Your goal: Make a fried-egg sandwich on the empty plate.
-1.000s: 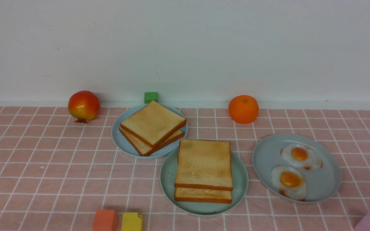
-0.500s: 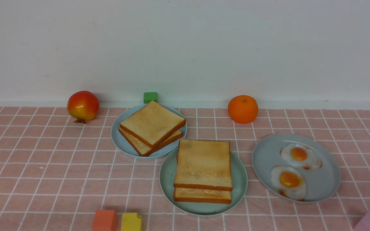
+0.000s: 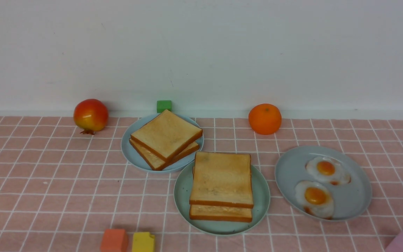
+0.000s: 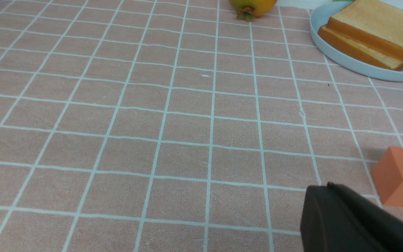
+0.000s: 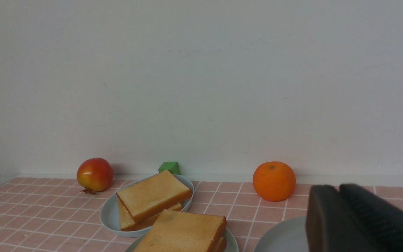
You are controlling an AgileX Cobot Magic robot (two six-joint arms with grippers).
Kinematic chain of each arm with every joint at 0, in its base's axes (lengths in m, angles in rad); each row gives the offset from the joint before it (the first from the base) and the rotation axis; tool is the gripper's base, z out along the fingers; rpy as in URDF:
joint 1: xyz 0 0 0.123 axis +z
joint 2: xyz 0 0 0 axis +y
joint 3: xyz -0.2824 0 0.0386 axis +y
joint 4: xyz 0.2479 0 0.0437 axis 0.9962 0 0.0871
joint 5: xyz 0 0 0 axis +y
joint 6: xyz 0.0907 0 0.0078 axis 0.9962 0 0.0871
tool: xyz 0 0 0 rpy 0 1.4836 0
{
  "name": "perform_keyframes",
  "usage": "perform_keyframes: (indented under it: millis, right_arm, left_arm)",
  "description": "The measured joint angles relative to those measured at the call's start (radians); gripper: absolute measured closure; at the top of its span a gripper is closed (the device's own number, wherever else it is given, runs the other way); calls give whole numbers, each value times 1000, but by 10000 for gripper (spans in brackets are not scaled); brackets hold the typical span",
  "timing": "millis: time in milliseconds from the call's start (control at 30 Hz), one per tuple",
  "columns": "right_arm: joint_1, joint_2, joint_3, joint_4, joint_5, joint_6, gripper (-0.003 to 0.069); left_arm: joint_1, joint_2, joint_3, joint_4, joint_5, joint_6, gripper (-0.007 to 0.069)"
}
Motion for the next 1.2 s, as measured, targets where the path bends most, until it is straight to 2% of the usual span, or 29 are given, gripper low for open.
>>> perform_keyframes:
  millis: [233,400,467,600,667,733,900,1000,1200]
  right_arm:
    - [0,0,0,-6,0,0,565]
    - [-1,0,0,-126,-84,28,558]
    - [-1,0,0,-191,-76,76,556]
    - [-1,-1,0,-411,26,271,552]
    - [-1,-2,0,-566,114,438,550]
    - [-1,-3,0,-665,165,551,549]
    - [-5,-30,19,-849,204,730,543]
    - [-45,-71,76,-871,208,785,540]
    - [-135,-89,203,-854,193,808,531]
  left_arm:
    - [0,0,0,0,-1,0,606]
    - [1,0,0,0,-1,1,601]
    - [1,0,0,0,-1,1,601]
    - [1,0,0,0,-1,1,598]
    - [1,0,0,0,-1,1,594]
    - [1,0,0,0,-1,1,592]
    - [1,0,0,0,-1,1,587]
    - [1,0,0,0,-1,1,583]
    - [1,0,0,0,-2,1,581]
